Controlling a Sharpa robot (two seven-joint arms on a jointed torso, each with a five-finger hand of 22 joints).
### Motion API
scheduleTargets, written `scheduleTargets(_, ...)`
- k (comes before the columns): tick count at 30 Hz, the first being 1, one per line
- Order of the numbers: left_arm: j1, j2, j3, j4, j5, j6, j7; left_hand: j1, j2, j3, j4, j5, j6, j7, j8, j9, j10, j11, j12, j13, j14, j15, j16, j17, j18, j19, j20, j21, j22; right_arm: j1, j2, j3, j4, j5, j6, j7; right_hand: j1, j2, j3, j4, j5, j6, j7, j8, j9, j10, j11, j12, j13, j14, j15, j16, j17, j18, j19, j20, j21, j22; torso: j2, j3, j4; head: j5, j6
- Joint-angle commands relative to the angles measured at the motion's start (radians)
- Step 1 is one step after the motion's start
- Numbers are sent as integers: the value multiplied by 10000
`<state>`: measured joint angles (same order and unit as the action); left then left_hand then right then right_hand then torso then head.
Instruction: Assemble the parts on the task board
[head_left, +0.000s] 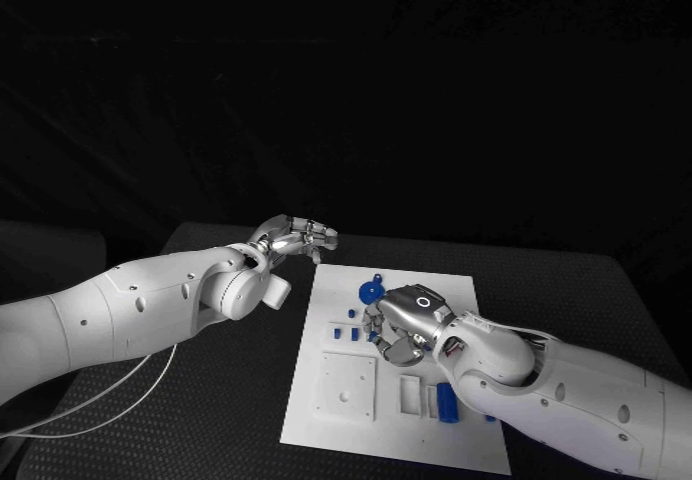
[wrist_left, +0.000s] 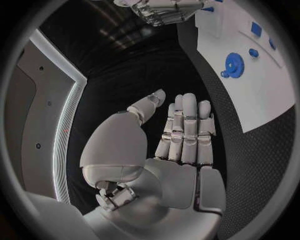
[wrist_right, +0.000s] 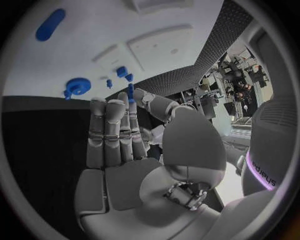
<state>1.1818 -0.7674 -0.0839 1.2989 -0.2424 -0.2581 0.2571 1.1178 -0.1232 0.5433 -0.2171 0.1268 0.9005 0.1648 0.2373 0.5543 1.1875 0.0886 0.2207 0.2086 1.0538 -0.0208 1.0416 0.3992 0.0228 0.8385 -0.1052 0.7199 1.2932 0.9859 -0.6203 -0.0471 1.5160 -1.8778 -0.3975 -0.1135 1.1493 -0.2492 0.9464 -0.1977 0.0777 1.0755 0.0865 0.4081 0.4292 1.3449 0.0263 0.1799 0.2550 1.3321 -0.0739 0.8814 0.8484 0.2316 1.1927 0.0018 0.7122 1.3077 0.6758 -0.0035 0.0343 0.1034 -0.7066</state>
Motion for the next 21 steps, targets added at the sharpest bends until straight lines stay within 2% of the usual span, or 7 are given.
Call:
scheduleTargets(1, 12, 47, 7, -15, 176, -178, 186, -135, -1, -54, 25, -20, -58, -19, 37, -17, -57, -19, -32, 15, 72, -3, -60, 12, 158, 74, -138, -50, -8, -137, 100, -78, -72, -390, 167, 146, 52, 41, -20, -31, 51, 42, 37, 3, 16, 89, 15, -39, 19, -78, -85, 69, -17, 302, -1, -68, 49, 220, -6, -17, 7, 284, -85)
scheduleTargets(5, 13, 54, 7, -17, 189, -199, 186, -138, -4, -54, 29, -20, -57, -20, 39, -17, -57, -20, -32, 16, 73, -4, -61, 14, 158, 76, -138, -52, -8, -199, 205, -234, -124, -543, 267, 123, 53, 44, -25, -37, 58, 42, 37, 2, 19, 89, 15, -42, 22, -77, -86, 73, -19, 302, -3, -70, 56, 220, -4, -18, 1, 504, -178)
scheduleTargets(7, 14, 79, 7, -26, 190, -206, 191, -139, -4, -54, 29, -20, -57, -20, 39, -17, -57, -20, -32, 16, 73, -4, -61, 14, 158, 76, -138, -52, -8, -232, 242, -330, -164, -547, 288, 130, 52, 44, -25, -38, 58, 42, 37, 2, 19, 89, 15, -42, 23, -77, -86, 74, -19, 302, -3, -70, 56, 221, -1, -19, -17, 572, -217)
scheduleTargets(10, 14, 107, 8, -30, 192, -215, 202, -140, -6, -54, 30, -20, -56, -20, 40, -18, -57, -20, -32, 16, 74, -4, -62, 14, 158, 77, -138, -53, -8, -321, 302, -487, -268, -578, 332, 139, 51, 50, -31, -44, 69, 42, 36, 2, 21, 92, 14, -44, 27, -75, -87, 80, -21, 302, -4, -71, 64, 221, -1, -20, -8, 620, -268)
scheduleTargets(13, 14, 111, 8, -20, 192, -206, 194, -143, -8, -54, 34, -19, -55, -21, 42, -18, -56, -20, -31, 17, 74, -4, -64, 15, 159, 79, -138, -56, -8, -492, 331, -503, -327, -639, 327, 138, 47, 55, -40, -51, 79, 43, 36, 1, 25, 97, 13, -46, 33, -74, -88, 87, -24, 302, -6, -73, 74, 221, 0, -4, -8, 722, -355)
scheduleTargets(16, 14, 96, 8, -5, 200, -205, 205, -145, -9, -53, 37, -18, -55, -21, 43, -18, -56, -21, -31, 17, 75, -4, -66, 16, 159, 80, -138, -58, -8, -648, 386, -502, -373, -774, 281, 92, 47, 60, -43, -56, 86, 41, 37, 0, 26, 98, 12, -49, 36, -74, -88, 91, -26, 302, -9, -73, 80, 220, 2, 3, -13, 747, -403)
scheduleTargets(21, 13, 104, 7, -37, 210, -196, 199, -148, -8, -52, 42, -18, -55, -22, 45, -18, -57, -21, -31, 18, 75, -5, -68, 17, 160, 82, -139, -61, -9, -718, 448, -501, -435, -811, 262, 61, 48, 64, -46, -62, 90, 42, 36, -1, 29, 99, 12, -52, 40, -73, -89, 97, -28, 302, -10, -75, 88, 220, 5, 4, -15, 799, -460)
